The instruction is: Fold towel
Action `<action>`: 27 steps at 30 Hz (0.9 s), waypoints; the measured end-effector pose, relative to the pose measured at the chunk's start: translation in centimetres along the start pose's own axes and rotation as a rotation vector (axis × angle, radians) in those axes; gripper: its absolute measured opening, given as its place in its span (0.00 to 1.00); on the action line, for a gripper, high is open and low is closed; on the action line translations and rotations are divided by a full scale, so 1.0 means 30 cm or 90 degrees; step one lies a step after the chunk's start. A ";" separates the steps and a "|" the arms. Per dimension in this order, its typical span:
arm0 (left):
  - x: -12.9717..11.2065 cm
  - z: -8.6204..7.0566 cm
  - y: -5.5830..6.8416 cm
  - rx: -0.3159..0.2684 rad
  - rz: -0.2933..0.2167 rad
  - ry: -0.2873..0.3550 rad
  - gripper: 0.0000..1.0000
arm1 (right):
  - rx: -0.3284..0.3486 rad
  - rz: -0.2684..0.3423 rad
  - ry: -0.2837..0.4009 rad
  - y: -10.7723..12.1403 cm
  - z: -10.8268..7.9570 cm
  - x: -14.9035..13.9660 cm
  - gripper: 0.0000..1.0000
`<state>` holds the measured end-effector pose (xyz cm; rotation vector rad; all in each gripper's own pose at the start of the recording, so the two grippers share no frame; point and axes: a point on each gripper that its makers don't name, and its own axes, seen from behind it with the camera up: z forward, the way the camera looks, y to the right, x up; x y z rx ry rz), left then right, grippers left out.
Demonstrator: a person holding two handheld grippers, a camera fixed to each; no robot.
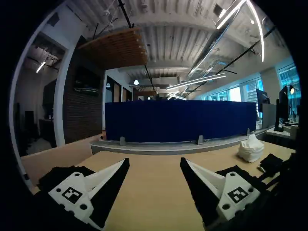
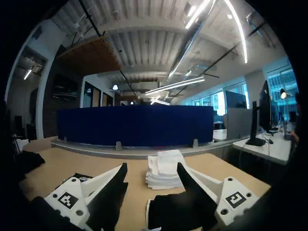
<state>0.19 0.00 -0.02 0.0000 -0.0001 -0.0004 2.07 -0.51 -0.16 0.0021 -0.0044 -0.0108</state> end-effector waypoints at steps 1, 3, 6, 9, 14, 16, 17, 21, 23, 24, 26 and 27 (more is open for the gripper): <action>0.020 -0.002 0.001 0.000 -0.001 0.000 0.98 | 0.001 -0.004 -0.001 -0.007 -0.002 0.025 1.00; 0.064 -0.005 0.001 0.000 -0.003 -0.001 0.98 | 0.004 -0.013 -0.002 -0.022 -0.006 0.077 1.00; 0.134 -0.007 -0.006 0.002 -0.012 -0.005 0.98 | 0.006 -0.016 -0.001 -0.042 -0.014 0.154 1.00; 0.203 -0.012 -0.010 0.002 -0.022 -0.004 0.98 | 0.008 -0.006 -0.002 -0.061 -0.020 0.222 1.00; 0.259 -0.017 -0.008 -0.007 -0.028 -0.005 0.98 | -0.001 0.007 0.008 -0.051 -0.026 0.289 1.00; 0.264 -0.018 -0.008 -0.007 -0.025 -0.006 0.98 | -0.007 0.008 0.009 -0.041 -0.027 0.294 1.00; 0.264 -0.019 -0.008 -0.008 -0.023 -0.008 0.98 | -0.010 0.008 0.009 -0.035 -0.027 0.295 1.00; 0.274 -0.023 0.004 -0.015 -0.020 -0.013 0.98 | -0.011 0.002 0.005 -0.018 -0.029 0.302 1.00; 0.274 -0.025 0.022 -0.024 -0.018 -0.018 0.98 | -0.009 -0.004 0.001 -0.016 -0.028 0.304 1.00; 0.274 -0.026 0.030 -0.029 -0.017 -0.022 0.98 | -0.006 -0.007 -0.001 -0.016 -0.027 0.304 1.00; 0.273 -0.027 0.047 -0.044 -0.012 -0.031 0.98 | 0.002 -0.016 -0.008 -0.020 -0.022 0.298 1.00; 0.272 -0.028 0.055 -0.051 -0.008 -0.035 0.98 | 0.007 -0.020 -0.012 -0.024 -0.020 0.295 1.00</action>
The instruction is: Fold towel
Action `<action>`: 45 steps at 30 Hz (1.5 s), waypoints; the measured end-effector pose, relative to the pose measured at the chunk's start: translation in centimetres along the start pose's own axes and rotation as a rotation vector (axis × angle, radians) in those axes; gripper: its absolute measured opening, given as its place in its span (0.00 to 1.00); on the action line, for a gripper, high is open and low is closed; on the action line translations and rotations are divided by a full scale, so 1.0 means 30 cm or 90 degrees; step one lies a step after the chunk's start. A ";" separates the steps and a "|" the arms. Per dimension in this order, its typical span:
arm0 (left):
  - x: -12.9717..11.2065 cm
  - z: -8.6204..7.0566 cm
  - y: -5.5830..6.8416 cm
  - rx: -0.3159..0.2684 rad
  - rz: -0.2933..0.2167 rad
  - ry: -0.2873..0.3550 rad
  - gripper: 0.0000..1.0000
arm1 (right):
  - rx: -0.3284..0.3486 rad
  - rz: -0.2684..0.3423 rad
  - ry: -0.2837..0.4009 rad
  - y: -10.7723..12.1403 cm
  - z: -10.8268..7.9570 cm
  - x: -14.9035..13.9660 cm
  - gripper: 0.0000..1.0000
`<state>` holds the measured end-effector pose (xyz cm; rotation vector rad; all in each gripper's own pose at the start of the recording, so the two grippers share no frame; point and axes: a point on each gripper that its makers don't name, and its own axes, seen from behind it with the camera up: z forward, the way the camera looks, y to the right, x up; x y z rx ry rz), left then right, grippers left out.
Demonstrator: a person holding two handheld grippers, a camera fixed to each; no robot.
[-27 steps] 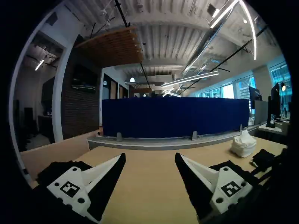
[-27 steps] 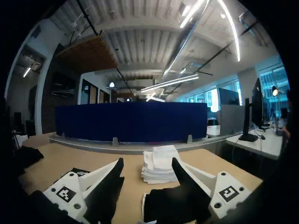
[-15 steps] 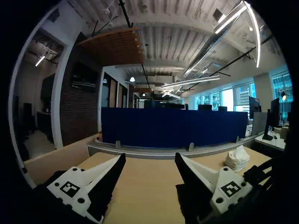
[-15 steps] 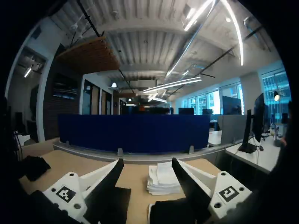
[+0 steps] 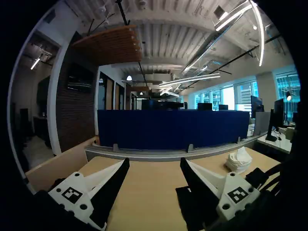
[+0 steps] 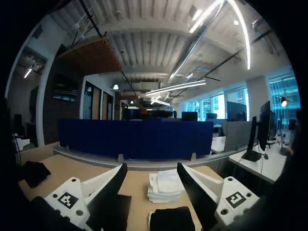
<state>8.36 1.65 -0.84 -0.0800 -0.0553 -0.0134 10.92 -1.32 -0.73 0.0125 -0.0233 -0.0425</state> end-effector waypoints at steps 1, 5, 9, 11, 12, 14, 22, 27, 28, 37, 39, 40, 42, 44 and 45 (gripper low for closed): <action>-0.001 -0.001 0.009 -0.007 0.005 -0.004 0.98 | 0.007 -0.004 -0.005 -0.006 0.002 -0.003 1.00; -0.008 -0.005 0.048 -0.043 0.034 -0.024 0.98 | 0.043 -0.020 -0.029 -0.042 0.009 -0.016 1.00; -0.014 -0.011 0.089 -0.084 0.061 -0.046 0.98 | 0.085 -0.034 -0.058 -0.080 0.011 -0.029 1.00; -0.025 -0.015 0.116 -0.112 0.069 -0.060 0.98 | 0.107 -0.045 -0.076 -0.098 0.009 -0.039 1.00; -0.031 -0.017 0.129 -0.125 0.072 -0.067 0.98 | 0.118 -0.051 -0.086 -0.107 0.007 -0.044 1.00; -0.052 -0.024 0.157 -0.155 0.075 -0.088 0.98 | 0.143 -0.061 -0.107 -0.129 0.001 -0.059 1.00; -0.125 -0.046 0.222 -0.229 0.103 -0.146 0.98 | 0.223 -0.106 -0.191 -0.196 -0.036 -0.126 1.00; -0.162 -0.052 0.242 -0.247 0.117 -0.169 0.98 | 0.252 -0.141 -0.217 -0.224 -0.048 -0.152 1.00; -0.168 -0.054 0.246 -0.249 0.118 -0.172 0.98 | 0.256 -0.143 -0.219 -0.230 -0.050 -0.157 1.00; -0.245 -0.063 0.270 -0.265 0.141 -0.195 0.98 | 0.275 -0.140 -0.236 -0.261 -0.059 -0.215 1.00; -0.266 -0.065 0.275 -0.268 0.148 -0.197 0.98 | 0.277 -0.137 -0.240 -0.265 -0.058 -0.233 1.00; -0.277 -0.065 0.277 -0.269 0.149 -0.200 0.98 | 0.279 -0.137 -0.243 -0.267 -0.058 -0.245 1.00; -0.302 -0.067 0.280 -0.272 0.152 -0.206 0.98 | 0.283 -0.137 -0.250 -0.273 -0.059 -0.271 1.00; -0.328 -0.066 0.283 -0.275 0.153 -0.214 0.98 | 0.287 -0.141 -0.258 -0.278 -0.058 -0.301 1.00; -0.341 -0.066 0.285 -0.276 0.153 -0.218 0.98 | 0.289 -0.143 -0.262 -0.281 -0.058 -0.316 1.00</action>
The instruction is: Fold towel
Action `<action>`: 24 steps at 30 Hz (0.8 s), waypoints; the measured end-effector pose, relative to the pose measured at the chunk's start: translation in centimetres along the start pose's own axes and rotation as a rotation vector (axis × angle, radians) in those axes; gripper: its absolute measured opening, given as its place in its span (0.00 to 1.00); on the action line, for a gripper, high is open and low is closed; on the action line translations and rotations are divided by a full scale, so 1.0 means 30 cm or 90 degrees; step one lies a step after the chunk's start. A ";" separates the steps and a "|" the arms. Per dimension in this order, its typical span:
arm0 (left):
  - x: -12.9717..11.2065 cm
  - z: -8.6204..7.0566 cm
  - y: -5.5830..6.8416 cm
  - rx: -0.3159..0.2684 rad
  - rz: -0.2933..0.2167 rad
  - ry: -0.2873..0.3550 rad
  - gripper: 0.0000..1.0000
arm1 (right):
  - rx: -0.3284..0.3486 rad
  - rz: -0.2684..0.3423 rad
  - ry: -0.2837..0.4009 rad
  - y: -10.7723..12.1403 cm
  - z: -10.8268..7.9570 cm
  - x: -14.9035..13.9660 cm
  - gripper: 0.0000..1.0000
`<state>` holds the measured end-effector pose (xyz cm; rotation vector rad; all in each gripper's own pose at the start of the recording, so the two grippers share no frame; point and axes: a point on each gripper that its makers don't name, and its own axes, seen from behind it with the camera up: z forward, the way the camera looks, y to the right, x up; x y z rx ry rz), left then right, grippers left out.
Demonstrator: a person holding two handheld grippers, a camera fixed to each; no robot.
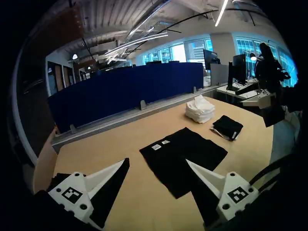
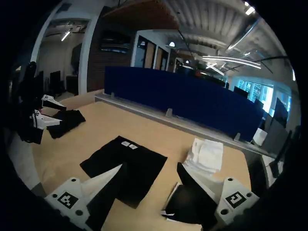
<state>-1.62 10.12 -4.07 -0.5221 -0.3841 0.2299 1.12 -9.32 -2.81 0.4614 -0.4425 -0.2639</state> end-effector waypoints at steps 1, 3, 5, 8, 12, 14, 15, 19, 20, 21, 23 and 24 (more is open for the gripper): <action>-0.012 0.006 0.004 -0.003 0.000 -0.004 0.98 | 0.003 -0.003 -0.005 -0.004 0.008 -0.014 1.00; -0.038 0.018 0.012 -0.009 0.001 -0.012 0.98 | 0.008 -0.007 -0.016 -0.013 0.025 -0.044 1.00; -0.064 0.032 0.022 -0.014 0.004 -0.020 0.98 | 0.014 -0.010 -0.026 -0.022 0.041 -0.072 1.00; -0.101 0.052 0.037 -0.023 0.009 -0.030 0.98 | 0.022 -0.011 -0.034 -0.033 0.063 -0.109 1.00; -0.147 0.076 0.060 -0.038 0.011 -0.041 0.98 | 0.029 -0.007 -0.044 -0.044 0.095 -0.161 1.00; -0.176 0.091 0.073 -0.045 0.011 -0.049 0.98 | 0.035 -0.006 -0.051 -0.055 0.112 -0.192 1.00; -0.189 0.098 0.079 -0.048 0.011 -0.053 0.98 | 0.037 -0.005 -0.054 -0.061 0.120 -0.206 1.00; -0.243 0.127 0.107 -0.061 0.013 -0.068 0.98 | 0.048 -0.002 -0.069 -0.089 0.146 -0.268 1.00; -0.258 0.135 0.114 -0.065 0.014 -0.073 0.98 | 0.051 -0.002 -0.074 -0.096 0.153 -0.284 1.00; -0.272 0.142 0.120 -0.068 0.014 -0.077 0.98 | 0.053 -0.002 -0.079 -0.102 0.159 -0.299 1.00; -0.300 0.158 0.130 -0.074 0.017 -0.086 0.98 | 0.057 -0.001 -0.088 -0.114 0.170 -0.329 1.00; -0.313 0.165 0.135 -0.076 0.018 -0.090 0.98 | 0.059 -0.001 -0.093 -0.119 0.175 -0.342 1.00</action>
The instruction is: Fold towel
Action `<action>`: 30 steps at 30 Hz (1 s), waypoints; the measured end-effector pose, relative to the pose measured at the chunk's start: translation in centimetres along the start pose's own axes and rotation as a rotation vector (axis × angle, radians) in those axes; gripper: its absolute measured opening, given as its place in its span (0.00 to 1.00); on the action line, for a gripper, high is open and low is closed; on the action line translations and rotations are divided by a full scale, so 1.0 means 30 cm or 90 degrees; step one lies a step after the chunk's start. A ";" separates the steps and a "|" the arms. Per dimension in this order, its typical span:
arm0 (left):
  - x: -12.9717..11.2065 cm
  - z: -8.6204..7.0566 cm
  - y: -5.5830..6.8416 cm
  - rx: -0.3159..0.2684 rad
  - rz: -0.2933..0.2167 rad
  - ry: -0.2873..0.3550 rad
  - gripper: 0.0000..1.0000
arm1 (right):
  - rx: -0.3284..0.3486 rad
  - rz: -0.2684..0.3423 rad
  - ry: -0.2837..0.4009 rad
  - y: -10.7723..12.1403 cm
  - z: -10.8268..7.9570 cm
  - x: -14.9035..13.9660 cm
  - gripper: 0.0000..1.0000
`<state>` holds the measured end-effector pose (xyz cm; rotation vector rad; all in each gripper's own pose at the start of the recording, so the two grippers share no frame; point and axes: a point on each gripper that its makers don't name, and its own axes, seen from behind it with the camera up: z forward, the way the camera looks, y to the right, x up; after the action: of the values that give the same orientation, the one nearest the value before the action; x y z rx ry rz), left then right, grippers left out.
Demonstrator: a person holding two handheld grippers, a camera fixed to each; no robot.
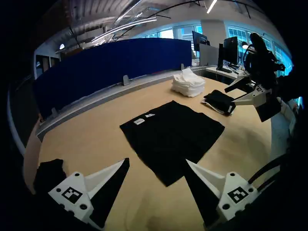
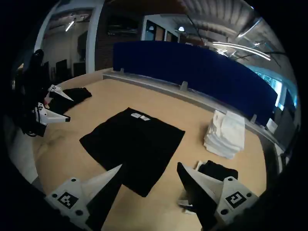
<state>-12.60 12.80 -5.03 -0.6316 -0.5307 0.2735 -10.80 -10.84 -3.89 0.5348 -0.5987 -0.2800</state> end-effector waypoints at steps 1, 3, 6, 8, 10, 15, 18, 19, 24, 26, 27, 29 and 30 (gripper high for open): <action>-0.010 0.009 0.004 -0.003 0.001 -0.003 0.98 | 0.002 0.000 -0.004 -0.003 0.007 -0.012 1.00; -0.032 0.027 0.011 -0.008 0.003 -0.011 0.98 | 0.004 0.000 -0.012 -0.009 0.021 -0.036 1.00; -0.062 0.053 0.020 -0.014 0.005 -0.021 0.98 | 0.006 -0.001 -0.021 -0.012 0.041 -0.068 1.00; -0.081 0.069 0.023 -0.017 0.005 -0.029 0.98 | 0.007 0.000 -0.028 -0.013 0.053 -0.091 1.00; -0.099 0.082 0.026 -0.020 0.006 -0.037 0.98 | 0.008 0.001 -0.035 -0.015 0.063 -0.113 1.00; -0.148 0.104 0.036 -0.032 0.009 -0.065 0.98 | 0.014 0.002 -0.059 -0.020 0.082 -0.170 1.00; -0.174 0.111 0.048 -0.044 0.011 -0.085 0.98 | 0.020 0.002 -0.079 -0.024 0.089 -0.205 1.00; -0.181 0.113 0.050 -0.047 0.012 -0.092 0.98 | 0.023 0.001 -0.086 -0.027 0.089 -0.215 1.00; -0.212 0.124 0.067 -0.071 0.015 -0.127 0.98 | 0.036 -0.005 -0.116 -0.035 0.093 -0.258 1.00; -0.223 0.131 0.071 -0.078 0.016 -0.140 0.98 | 0.042 -0.005 -0.126 -0.039 0.095 -0.271 0.99; -0.228 0.134 0.073 -0.081 0.017 -0.146 0.98 | 0.045 -0.004 -0.130 -0.041 0.097 -0.276 0.99; -0.240 0.140 0.076 -0.088 0.021 -0.158 0.98 | 0.050 -0.002 -0.138 -0.045 0.101 -0.286 0.98; -0.247 0.142 0.078 -0.092 0.022 -0.165 0.98 | 0.053 -0.001 -0.141 -0.047 0.103 -0.291 0.98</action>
<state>-21.29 13.77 -6.44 -0.7505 -0.7937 0.3550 -19.72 -9.74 -6.52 0.5879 -0.8277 -0.3191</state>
